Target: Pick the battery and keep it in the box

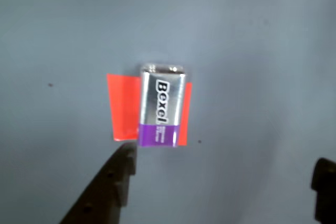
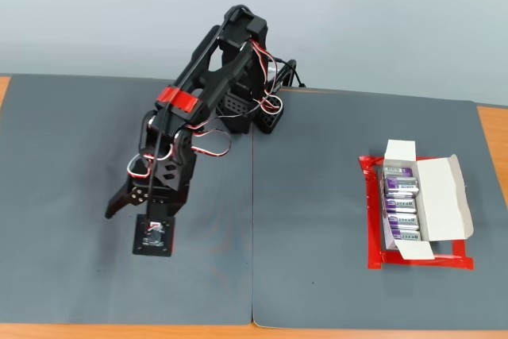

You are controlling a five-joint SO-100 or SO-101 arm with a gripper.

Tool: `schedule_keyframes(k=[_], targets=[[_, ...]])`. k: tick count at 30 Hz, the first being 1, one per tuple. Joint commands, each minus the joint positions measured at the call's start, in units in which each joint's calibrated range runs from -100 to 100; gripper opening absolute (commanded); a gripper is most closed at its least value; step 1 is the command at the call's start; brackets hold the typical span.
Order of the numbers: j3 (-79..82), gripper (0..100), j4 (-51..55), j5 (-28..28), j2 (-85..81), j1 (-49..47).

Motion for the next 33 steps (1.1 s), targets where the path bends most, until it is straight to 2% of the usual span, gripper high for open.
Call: schedule_keyframes(k=[1, 10, 33], targets=[[0.73, 35, -0.56, -0.11, -0.22, -1.38], [6.07, 35, -5.51, -0.11, 0.8, -2.43], [4.62, 35, -9.76, -0.11, 9.02, -1.23]])
